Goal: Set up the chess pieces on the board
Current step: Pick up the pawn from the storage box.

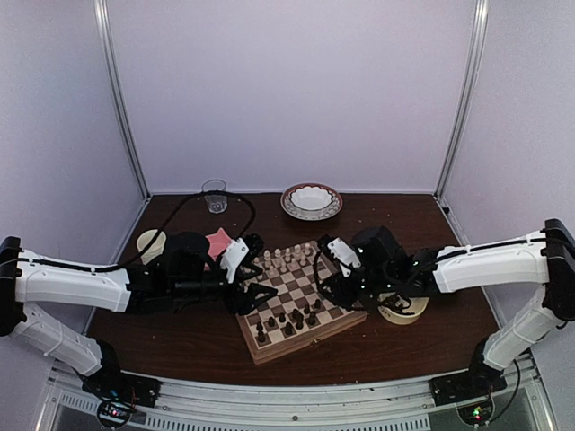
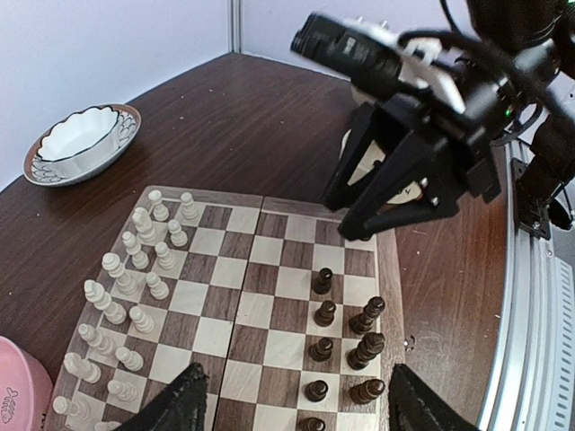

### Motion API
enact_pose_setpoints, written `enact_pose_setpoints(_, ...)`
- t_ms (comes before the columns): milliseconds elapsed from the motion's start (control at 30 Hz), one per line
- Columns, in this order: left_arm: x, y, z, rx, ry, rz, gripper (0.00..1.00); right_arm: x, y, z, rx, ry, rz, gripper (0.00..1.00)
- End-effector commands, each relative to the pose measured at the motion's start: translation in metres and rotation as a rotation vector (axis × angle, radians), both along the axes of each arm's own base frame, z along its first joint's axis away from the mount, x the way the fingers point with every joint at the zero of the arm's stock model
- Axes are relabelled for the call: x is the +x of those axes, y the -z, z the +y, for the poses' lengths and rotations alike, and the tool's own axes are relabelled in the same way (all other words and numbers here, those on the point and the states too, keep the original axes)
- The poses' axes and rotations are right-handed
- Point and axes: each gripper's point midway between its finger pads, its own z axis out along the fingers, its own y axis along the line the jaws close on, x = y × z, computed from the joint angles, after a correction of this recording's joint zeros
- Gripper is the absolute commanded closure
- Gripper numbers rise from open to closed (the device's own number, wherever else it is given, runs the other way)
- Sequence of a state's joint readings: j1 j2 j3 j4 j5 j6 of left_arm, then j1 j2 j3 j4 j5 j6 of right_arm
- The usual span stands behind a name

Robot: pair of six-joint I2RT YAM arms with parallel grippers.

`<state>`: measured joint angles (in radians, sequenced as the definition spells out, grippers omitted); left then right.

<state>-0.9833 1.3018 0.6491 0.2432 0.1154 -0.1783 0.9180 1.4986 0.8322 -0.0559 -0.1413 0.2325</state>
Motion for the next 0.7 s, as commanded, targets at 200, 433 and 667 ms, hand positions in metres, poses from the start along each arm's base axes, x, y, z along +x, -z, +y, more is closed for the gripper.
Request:
enact_pose_setpoints(200, 0.002, -0.014, -0.007, -0.035, 0.009, -0.012, 0.31, 0.002, -0.047, -0.082, -0.03, 0.254, -0.159, 0.6)
enact_pose_setpoints(433, -0.001, -0.011, -0.014, -0.043, 0.036, 0.017, 0.31, -0.007, -0.024, -0.155, -0.23, 0.483, -0.033, 0.59)
enact_pose_setpoints(667, -0.005, -0.015, -0.014, -0.053, 0.053, 0.019, 0.31, -0.016, 0.001, -0.185, -0.158, 0.789, 0.138, 0.61)
